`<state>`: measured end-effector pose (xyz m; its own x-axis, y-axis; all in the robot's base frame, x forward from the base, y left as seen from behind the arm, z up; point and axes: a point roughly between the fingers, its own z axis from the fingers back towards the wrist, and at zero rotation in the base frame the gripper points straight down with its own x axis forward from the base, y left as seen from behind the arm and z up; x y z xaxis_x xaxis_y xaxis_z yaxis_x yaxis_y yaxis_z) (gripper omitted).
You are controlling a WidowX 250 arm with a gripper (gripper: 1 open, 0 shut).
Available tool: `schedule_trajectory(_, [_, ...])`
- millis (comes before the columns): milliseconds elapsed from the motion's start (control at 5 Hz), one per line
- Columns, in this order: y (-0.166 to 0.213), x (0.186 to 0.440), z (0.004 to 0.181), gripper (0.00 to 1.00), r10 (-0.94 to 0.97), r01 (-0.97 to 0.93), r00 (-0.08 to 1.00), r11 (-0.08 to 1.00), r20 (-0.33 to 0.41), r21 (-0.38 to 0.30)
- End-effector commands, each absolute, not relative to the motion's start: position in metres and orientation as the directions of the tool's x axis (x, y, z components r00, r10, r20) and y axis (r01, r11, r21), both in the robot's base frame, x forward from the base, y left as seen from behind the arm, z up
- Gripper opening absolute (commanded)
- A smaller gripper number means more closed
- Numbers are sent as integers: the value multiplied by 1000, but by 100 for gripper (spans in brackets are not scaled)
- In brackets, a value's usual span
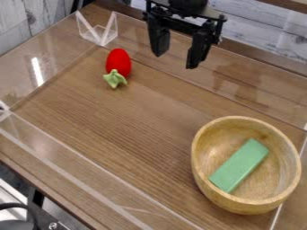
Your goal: Move the red fruit to the right side of the table
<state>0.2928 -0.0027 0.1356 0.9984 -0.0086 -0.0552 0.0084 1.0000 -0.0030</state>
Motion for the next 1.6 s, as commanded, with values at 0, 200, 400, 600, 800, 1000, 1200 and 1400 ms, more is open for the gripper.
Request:
schedule_trajectory(0, [1,291,126,100,19,-20,997,1000,-79,-3])
schedule_trajectory(200, [29,291,125,100,143,-143,988,990,-50,-4])
schedule_trajectory(400, [64,291,122,100,265,-266,964,964,-21,-19])
schedule_trajectory(600, [93,292,116,100,393,-393,920,919,-12,-35])
schedule_trajectory(800, [110,297,106,100,465,-464,885,884,-1,-50])
schedule_trajectory(1000, [119,304,97,100,498,-496,867,866,12,-58])
schedule_trajectory(1200, [125,311,88,100,519,-517,855,854,25,-61])
schedule_trajectory(1400, [129,317,79,100,539,-537,841,841,33,-65])
